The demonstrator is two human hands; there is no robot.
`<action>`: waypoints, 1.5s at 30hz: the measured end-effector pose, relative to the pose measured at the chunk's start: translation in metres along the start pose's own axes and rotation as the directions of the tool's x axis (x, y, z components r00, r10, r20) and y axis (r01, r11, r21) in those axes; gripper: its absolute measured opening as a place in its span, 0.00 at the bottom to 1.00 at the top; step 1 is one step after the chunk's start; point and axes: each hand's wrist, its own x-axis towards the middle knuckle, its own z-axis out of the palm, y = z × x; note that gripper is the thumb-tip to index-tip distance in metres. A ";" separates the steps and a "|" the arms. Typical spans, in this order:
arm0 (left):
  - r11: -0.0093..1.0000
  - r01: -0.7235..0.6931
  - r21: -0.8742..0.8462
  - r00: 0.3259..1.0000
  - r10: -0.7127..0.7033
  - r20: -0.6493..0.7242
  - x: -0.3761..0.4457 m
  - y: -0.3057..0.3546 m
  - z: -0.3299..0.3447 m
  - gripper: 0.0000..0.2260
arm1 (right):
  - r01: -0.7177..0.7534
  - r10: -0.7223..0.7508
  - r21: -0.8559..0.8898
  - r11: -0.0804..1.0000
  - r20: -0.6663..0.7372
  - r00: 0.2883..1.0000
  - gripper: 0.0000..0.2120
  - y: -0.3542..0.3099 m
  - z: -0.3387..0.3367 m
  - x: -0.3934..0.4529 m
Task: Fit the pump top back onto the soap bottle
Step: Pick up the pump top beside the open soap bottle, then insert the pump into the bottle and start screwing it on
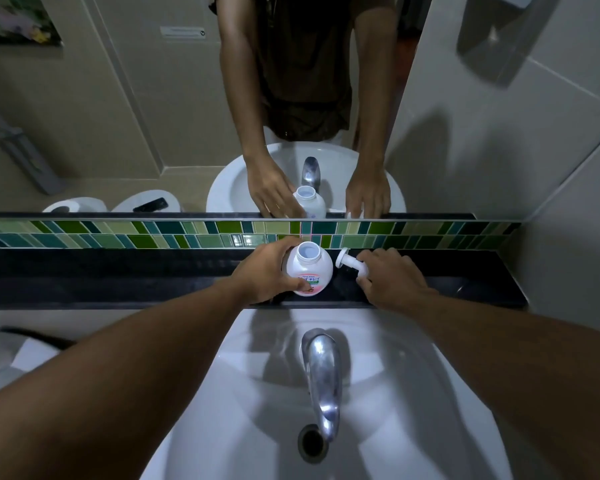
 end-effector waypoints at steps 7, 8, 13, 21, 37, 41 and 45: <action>1.000 0.022 -0.017 1.000 -0.022 -0.022 0.004 0.001 0.004 0.33 | 0.120 -0.113 0.029 0.992 -0.173 0.978 0.19 0.026 -0.029 -0.014; 1.000 0.022 -0.010 1.000 -0.022 -0.021 0.005 0.001 0.004 0.33 | 0.148 -0.137 0.043 0.988 -0.203 0.970 0.19 0.029 -0.035 -0.015; 0.999 0.041 -0.011 0.999 -0.041 -0.019 0.005 0.003 0.005 0.33 | 0.236 -0.201 0.065 0.970 -0.335 0.920 0.20 0.040 -0.061 -0.015; 0.997 0.067 -0.030 0.998 -0.067 -0.011 0.004 0.007 0.004 0.32 | 0.296 -0.237 0.066 0.953 -0.450 0.861 0.17 0.036 -0.085 -0.011; 0.998 0.063 0.022 0.998 -0.063 -0.027 0.001 0.012 0.004 0.31 | 0.463 0.075 0.746 0.478 -0.560 0.825 0.18 -0.068 -0.113 0.025; 0.998 0.052 0.031 0.998 -0.051 -0.028 0.001 0.012 0.003 0.31 | 0.443 0.102 0.783 0.438 -0.533 0.840 0.16 -0.072 -0.100 0.023; 0.998 0.044 0.046 0.999 -0.043 -0.021 0.002 0.012 0.002 0.31 | 0.382 0.114 0.808 0.447 -0.476 0.872 0.15 -0.078 -0.078 0.019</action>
